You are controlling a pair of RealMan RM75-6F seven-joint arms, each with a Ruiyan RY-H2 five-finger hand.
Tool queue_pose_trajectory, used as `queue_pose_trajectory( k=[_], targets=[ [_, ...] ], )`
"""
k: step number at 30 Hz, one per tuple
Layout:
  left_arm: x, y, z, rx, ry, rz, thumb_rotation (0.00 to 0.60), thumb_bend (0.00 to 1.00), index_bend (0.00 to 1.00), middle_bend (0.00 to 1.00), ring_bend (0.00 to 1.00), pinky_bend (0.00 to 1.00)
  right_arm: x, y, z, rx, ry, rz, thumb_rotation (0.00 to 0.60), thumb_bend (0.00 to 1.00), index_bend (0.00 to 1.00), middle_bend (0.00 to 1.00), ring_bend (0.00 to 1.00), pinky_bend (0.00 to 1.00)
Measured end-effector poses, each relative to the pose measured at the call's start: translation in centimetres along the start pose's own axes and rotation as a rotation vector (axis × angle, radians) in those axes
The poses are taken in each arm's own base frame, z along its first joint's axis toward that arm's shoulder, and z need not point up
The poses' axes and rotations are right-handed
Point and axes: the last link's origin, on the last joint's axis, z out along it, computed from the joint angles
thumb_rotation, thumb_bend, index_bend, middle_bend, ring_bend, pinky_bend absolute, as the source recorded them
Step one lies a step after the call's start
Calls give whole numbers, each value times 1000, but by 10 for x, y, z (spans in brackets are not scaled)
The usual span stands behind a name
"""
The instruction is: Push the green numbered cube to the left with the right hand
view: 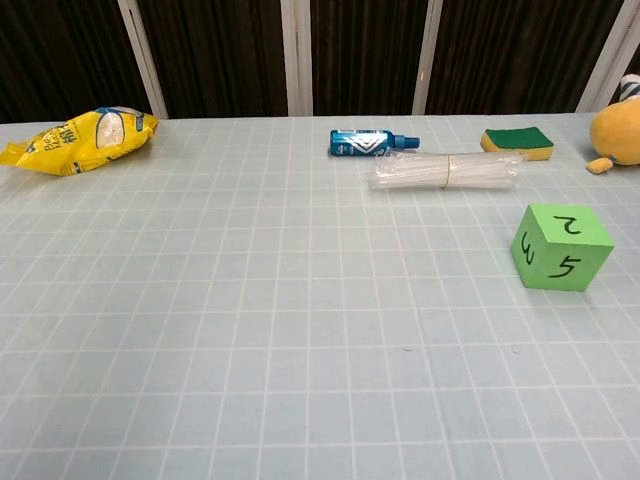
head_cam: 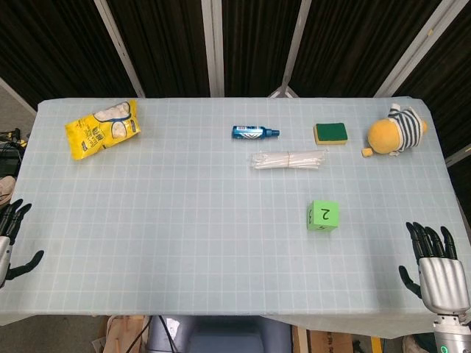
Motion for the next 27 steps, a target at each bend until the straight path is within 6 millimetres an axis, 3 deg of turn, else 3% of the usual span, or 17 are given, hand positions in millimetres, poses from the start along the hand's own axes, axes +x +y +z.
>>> queue_pose_trajectory(
  k=[11,18,27],
  targets=[
    [2,3,-6,-24,14,-5,600,337,34,0,0,0,-1,0,0,4,-13,-1,600,329,1,130,123,39],
    [1,3,-6,-19,12,0,600,337,34,0,0,0,-2,-3,-1,30,-29,30,600,329,3,130,123,138],
    [4,3,-11,-23,28,-2,600,337,35,0,0,0,-11,-8,0,74,-112,25,600,329,24,144,197,150]
  ],
)
